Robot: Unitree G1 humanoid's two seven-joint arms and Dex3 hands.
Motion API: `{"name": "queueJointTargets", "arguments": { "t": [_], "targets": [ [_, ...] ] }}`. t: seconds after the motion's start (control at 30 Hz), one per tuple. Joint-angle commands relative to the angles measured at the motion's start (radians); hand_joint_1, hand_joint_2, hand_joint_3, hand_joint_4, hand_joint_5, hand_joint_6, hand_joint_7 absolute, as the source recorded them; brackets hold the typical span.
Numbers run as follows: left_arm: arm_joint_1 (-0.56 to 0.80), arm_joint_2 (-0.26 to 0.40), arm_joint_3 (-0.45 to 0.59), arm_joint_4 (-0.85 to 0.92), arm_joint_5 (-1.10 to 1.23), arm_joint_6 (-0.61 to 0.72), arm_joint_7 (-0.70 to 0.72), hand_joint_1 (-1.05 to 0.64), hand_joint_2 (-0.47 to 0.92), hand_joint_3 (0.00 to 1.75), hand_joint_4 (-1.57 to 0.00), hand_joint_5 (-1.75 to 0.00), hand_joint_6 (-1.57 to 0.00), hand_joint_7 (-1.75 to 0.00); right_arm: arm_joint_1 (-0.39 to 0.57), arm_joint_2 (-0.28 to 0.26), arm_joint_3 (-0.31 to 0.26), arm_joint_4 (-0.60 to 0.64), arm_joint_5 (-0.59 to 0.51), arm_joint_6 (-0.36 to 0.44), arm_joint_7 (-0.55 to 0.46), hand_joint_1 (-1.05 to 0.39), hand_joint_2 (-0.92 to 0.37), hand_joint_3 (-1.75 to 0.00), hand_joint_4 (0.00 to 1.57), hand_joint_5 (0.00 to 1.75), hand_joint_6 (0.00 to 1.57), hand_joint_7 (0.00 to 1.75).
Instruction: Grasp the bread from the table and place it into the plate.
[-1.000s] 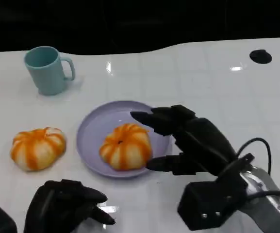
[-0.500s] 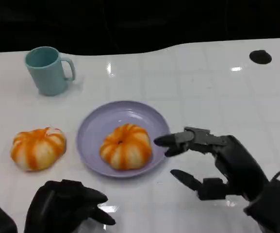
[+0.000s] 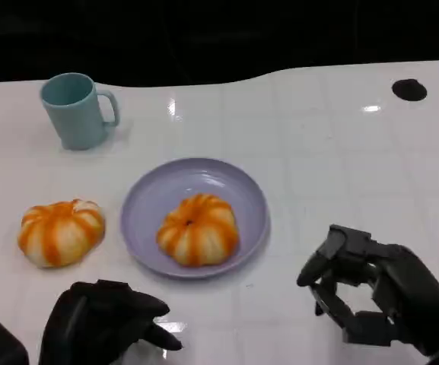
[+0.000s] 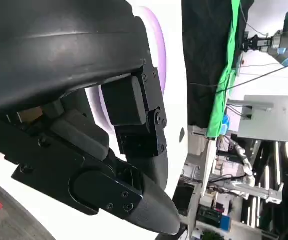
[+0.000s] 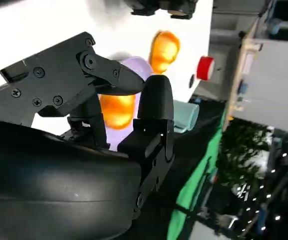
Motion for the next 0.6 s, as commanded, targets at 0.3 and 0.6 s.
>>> {"name": "queueJointTargets", "arguments": {
  "t": [0.3,0.6],
  "targets": [
    [0.006,0.014,0.003,-0.017,0.0,0.013,0.006,-1.05,0.75,0.0,-1.57,-0.37,-1.57,-0.14,0.044,0.004,-0.044,0.088,-0.077,-0.104,-0.045,-0.2,-0.59,-1.01,0.8,1.75,0.65,1.49],
    [0.011,0.012,0.003,-0.023,-0.002,0.009,0.004,-1.05,0.75,0.0,-1.57,-0.37,-1.57,-0.14,0.012,0.003,-0.045,0.211,-0.117,-0.22,-0.053,-0.22,-0.62,-0.97,0.79,1.75,0.65,1.46]
  ]
}}
